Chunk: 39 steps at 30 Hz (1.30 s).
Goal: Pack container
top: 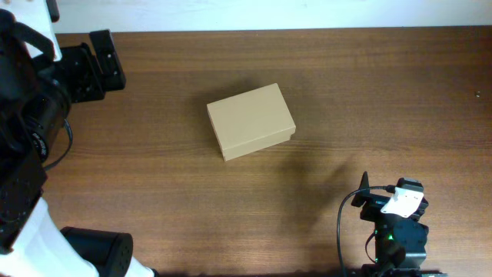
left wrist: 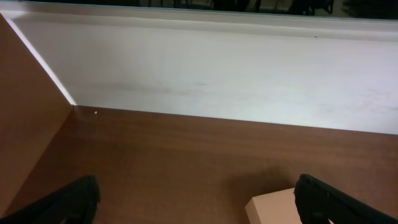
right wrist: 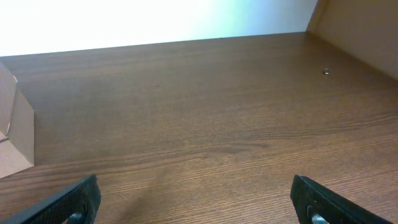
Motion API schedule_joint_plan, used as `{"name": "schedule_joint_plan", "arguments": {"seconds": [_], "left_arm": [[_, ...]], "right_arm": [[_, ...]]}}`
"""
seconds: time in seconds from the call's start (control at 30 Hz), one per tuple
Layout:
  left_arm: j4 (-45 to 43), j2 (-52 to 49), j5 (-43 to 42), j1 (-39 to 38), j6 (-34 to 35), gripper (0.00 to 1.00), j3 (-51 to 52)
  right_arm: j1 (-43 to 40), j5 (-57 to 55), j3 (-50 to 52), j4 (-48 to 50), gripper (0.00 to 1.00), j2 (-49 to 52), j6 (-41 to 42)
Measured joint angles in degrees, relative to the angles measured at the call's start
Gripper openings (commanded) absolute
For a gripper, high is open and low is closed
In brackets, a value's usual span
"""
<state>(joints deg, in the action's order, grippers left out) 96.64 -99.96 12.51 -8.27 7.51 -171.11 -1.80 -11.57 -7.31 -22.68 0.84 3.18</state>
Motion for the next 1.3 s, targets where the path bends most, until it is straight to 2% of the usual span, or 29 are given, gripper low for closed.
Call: {"name": "schedule_joint_plan", "arguments": {"seconds": [0.63, 0.77, 0.93, 1.07, 1.2, 1.3], "left_arm": [[0.0, 0.3, 0.0, 0.0, 0.0, 1.0, 0.2], [0.0, 4.4, 0.0, 0.0, 0.0, 1.0, 5.3], [-0.3, 20.5, 0.0, 0.0, 0.0, 1.0, 24.5], [-3.6, 38.2, 1.1, 0.0, 0.0, 1.0, 47.0], [-20.4, 54.1, 5.5, 0.0, -0.1, 1.0, 69.5], [-38.3, 63.2, 8.8, 0.7, 0.0, 1.0, 86.7]], "right_arm": [[0.0, 0.0, 0.0, 0.0, 0.99, 0.0, 0.0], [0.0, 0.0, 0.0, 0.0, 0.99, 0.0, 0.0], [0.0, 0.0, 0.0, 0.0, 0.99, 0.0, 0.0], [0.0, 0.0, 0.0, 0.0, 0.99, -0.2, 0.0], [0.0, 0.0, 0.0, 0.1, 0.99, -0.2, 0.0], [0.0, -0.1, 0.1, 0.1, 0.99, -0.2, 0.0]]}}
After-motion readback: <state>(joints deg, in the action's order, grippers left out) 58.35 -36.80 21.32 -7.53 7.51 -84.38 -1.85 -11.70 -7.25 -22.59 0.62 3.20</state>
